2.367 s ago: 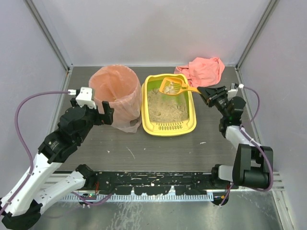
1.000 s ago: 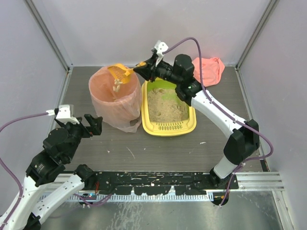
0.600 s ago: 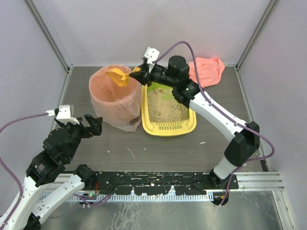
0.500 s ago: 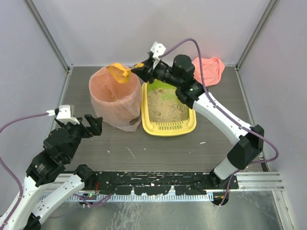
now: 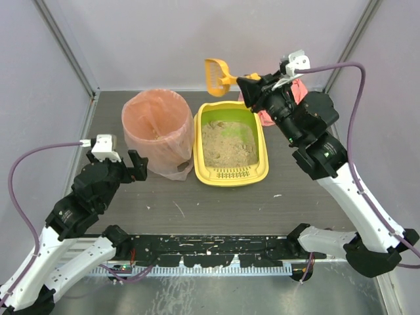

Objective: Clean the litter box

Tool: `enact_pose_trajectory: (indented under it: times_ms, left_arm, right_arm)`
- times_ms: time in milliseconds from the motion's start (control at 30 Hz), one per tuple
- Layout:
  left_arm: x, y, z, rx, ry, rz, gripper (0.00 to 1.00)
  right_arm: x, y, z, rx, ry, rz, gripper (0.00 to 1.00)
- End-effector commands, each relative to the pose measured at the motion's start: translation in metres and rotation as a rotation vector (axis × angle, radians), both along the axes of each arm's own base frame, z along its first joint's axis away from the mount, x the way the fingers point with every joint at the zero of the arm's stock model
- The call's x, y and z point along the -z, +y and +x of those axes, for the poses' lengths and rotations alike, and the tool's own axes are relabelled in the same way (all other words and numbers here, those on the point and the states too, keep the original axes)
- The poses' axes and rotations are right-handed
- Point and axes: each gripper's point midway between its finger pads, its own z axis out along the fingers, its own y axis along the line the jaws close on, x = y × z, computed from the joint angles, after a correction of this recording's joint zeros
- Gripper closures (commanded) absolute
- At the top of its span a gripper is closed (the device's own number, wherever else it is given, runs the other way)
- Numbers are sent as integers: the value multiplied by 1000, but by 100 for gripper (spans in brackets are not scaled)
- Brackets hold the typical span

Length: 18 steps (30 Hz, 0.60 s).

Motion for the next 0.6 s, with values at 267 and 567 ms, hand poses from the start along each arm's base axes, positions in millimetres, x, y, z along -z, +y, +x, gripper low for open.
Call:
enact_pose_trajectory:
  times_ms: [267,567]
  left_arm:
    - [-26,-11,9,40,-56,-10,2]
    - [-24,-10,7,40,-44,-4,2]
  right_arm:
    - [153,-54,54,378,538,-289,99]
    - [209,-51,133,336,684,-110,100]
